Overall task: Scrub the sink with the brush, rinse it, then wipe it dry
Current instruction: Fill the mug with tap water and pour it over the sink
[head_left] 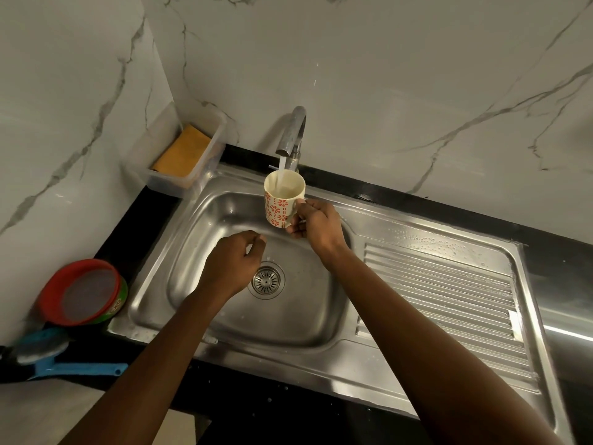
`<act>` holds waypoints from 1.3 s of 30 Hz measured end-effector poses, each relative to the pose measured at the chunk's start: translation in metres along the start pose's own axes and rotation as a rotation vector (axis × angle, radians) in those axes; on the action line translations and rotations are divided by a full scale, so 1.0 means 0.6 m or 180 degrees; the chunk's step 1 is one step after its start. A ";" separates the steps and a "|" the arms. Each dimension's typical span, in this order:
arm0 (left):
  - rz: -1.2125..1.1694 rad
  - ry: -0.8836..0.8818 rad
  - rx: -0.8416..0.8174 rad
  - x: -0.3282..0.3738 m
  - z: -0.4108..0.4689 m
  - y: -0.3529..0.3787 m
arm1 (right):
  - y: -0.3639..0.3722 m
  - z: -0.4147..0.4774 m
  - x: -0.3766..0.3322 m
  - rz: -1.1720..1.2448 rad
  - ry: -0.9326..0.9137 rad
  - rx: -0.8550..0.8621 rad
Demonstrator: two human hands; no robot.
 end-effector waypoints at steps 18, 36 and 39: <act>0.0014 0.0086 0.0032 -0.006 0.006 -0.013 | 0.009 -0.002 -0.015 0.0191 0.0004 0.0003; -0.0006 0.0141 0.0102 -0.006 0.014 -0.017 | 0.011 -0.006 -0.033 0.0293 -0.0029 -0.0040; -0.0004 0.0141 0.0096 -0.006 0.014 -0.018 | 0.010 -0.007 -0.034 0.0287 -0.0033 -0.0025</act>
Point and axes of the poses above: each hand's wrist, its own z-axis towards the middle knuckle, its own y-axis out of the palm, x = y × z, the point moved 9 cm from there along z, towards the middle knuckle, and after that the axes turned 10 degrees about x, right-handed, at the moved point
